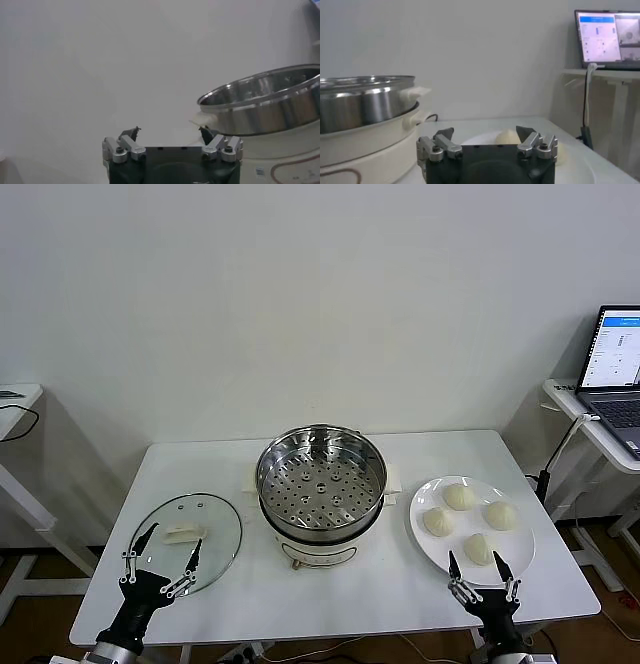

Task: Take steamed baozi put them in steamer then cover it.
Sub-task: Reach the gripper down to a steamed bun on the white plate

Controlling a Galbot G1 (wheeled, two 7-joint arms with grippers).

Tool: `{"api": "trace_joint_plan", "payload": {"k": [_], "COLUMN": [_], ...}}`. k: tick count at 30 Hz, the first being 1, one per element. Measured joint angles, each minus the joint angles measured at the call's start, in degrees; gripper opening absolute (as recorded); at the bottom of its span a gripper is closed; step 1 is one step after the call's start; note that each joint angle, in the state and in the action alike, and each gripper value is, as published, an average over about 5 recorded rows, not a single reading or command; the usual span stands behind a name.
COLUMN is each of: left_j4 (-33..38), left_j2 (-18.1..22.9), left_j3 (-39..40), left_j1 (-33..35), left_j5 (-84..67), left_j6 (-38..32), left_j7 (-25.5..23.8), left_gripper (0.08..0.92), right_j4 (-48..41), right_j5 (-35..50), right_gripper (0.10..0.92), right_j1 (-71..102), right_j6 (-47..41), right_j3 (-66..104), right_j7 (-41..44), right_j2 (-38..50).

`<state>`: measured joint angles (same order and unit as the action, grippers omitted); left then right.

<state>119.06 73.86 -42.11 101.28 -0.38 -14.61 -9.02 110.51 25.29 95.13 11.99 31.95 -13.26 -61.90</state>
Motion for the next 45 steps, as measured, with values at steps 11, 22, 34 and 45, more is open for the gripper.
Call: {"api": "trace_joint_plan", "payload": {"k": [11,22,34,45], "left_j4": [0.41,1.54,1.62,1.66], "left_j2": [0.35,0.66,1.43,2.11], "left_j3": [-0.62,-1.06,-1.02,-1.39], "left_j1": [0.75,1.43,1.76,2.49], "left_j5": [0.15,0.2,0.64,0.9], "left_j6": [-0.41,-0.52,-0.93,-1.31], "left_j7": [0.01,0.06,0.24,0.41], "left_gripper": [0.823,0.823,0.823,0.823], "right_j4": [-10.71,-31.34,-51.3,-59.58], "right_j5": [8.42,14.11,-3.59,-23.52], "right_gripper": [0.823,0.823,0.823,0.823], "right_j1": [-21.77,-49.06,-75.23,-87.47], "right_j6": [-6.91,-10.37,-8.06,-4.62], "right_j3": [-5.04,-20.27,-40.7,-53.0], "right_j7": [-2.59,14.51,56.37,75.55], "right_j2": [7.43,16.4,21.98,20.49]}}
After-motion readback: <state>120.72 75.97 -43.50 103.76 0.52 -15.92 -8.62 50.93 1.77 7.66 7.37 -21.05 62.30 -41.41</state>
